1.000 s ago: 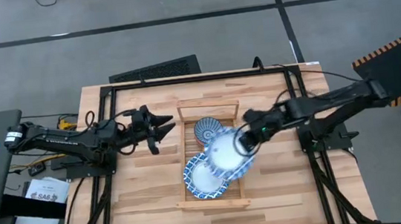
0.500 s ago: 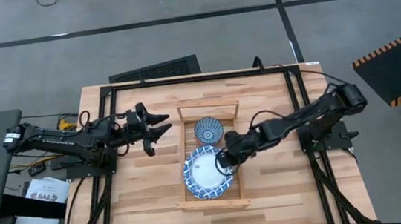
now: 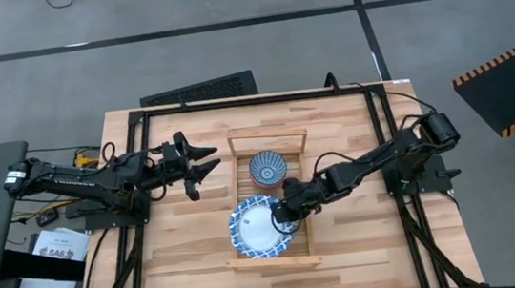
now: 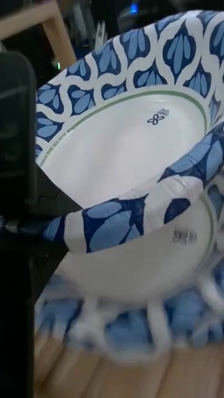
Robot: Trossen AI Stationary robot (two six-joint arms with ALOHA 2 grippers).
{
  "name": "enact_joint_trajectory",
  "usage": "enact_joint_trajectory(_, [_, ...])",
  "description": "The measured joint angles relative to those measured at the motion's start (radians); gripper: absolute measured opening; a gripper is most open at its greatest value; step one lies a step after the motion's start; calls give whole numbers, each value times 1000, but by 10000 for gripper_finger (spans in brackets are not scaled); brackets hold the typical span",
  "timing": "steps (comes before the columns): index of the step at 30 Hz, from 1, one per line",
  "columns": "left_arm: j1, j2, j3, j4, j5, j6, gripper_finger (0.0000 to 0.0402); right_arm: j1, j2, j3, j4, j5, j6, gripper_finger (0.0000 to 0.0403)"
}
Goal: Place and stack bowls onto a shelf
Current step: Stack the blue patterned bowl on the blue patterned bowl on the shelf, then return to Home Position
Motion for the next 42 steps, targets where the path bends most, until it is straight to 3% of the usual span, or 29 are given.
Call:
enact_joint_trajectory(6, [0, 0, 0, -4, 0, -5, 148, 0, 13, 1, -12, -1, -21, 78])
enact_joint_trajectory(19, [0, 0, 0, -6, 0, -7, 148, -44, -127, 2, -315, -3, -233, 248])
enact_joint_trajectory(26, [0, 0, 0, -16, -1, -10, 148, -26, -278, -9, -607, 15, -427, 260])
enact_joint_trajectory(30, [0, -2, 0, -40, 0, -86, 148, 4, -390, -85, -660, 77, -442, 260])
enact_joint_trajectory(33, [0, -2, 0, -61, 0, -128, 148, 20, -491, -182, -631, 114, -418, 260])
enact_joint_trajectory(37, [0, -2, 0, -44, 0, -194, 148, 9, -626, -332, -455, 162, -391, 260])
enact_joint_trajectory(42, [0, -12, 0, -39, 43, -247, 148, -51, -720, -430, -27, 279, -498, 260])
